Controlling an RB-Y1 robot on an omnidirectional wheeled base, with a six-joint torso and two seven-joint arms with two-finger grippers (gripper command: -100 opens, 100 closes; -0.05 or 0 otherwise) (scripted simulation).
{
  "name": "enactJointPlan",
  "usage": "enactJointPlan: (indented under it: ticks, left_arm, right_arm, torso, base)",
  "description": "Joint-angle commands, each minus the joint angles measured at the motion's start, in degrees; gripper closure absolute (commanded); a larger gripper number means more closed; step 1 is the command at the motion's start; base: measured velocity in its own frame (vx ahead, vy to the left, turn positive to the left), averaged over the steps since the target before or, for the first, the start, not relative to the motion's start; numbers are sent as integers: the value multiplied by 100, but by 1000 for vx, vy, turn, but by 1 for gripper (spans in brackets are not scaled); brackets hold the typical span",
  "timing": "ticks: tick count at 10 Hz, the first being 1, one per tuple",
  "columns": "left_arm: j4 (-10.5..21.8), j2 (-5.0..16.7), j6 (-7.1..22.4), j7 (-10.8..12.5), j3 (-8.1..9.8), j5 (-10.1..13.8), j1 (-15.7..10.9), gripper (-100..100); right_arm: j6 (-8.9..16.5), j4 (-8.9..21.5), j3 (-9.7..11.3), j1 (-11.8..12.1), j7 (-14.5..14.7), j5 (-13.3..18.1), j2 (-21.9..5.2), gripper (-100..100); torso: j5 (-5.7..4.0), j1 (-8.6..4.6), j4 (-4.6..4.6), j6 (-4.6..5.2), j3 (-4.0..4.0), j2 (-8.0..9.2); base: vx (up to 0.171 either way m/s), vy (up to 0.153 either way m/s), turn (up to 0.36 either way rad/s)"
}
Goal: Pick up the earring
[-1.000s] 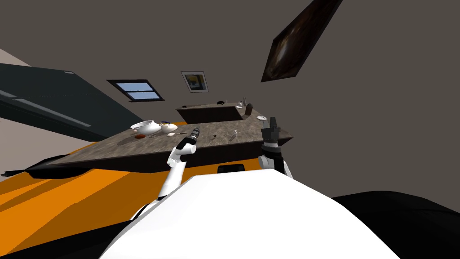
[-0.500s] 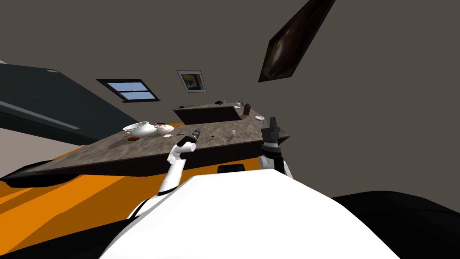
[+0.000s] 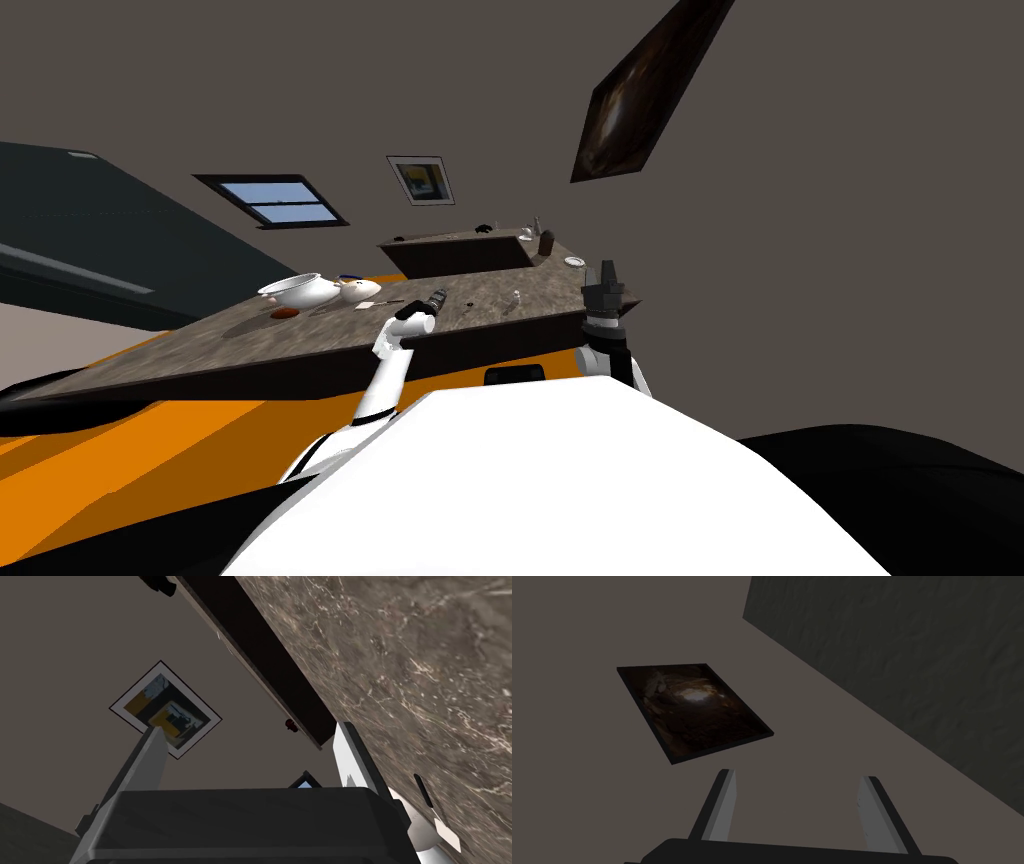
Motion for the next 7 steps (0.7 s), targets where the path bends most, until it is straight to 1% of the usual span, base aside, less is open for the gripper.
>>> enactJointPlan:
  ticks: [1,2,3,4,5,6,7]
  left_arm:
    - [153,42,272,-69,-12,23,-128,-100]
    - [361,137,443,-192,-30,85,-290,-100]
    - [361,137,587,-192,-30,85,-290,-100]
    - [569,231,763,-317,-53,142,-449,-100]
    - [569,231,942,-317,-53,142,-449,-100]
    - [773,322,1131,-442,-81,194,-603,-100]
    - [775,322,1286,-442,-81,194,-603,-100]
  right_arm:
    - [0,0,0,0,0,0,0,0]
    - [0,0,0,0,0,0,0,0]
    - [0,0,0,0,0,0,0,0]
    - [0,0,0,1,0,0,0,0]
    - [0,0,0,0,0,0,0,0]
    - [0,0,0,0,0,0,0,0]
    - [0,0,0,0,0,0,0,0]
  torso:
    - [0,0,0,0,0,0]
    - [0,-2,0,-2,0,-1]
    - [-2,-6,-1,0,-2,-3]
    - [-1,-3,-1,-3,-1,-3]
    - [-1,-6,0,0,-1,-2]
    - [-1,-4,0,-3,0,0]
    - [-1,-5,0,-1,-1,-1]
  base:
    - [3,-31,-63]
    - [8,-45,-105]
    - [8,-34,-45]
    - [2,-42,-99]
    - [1,-34,-54]
    - [4,-40,-92]
    - [1,-32,-57]
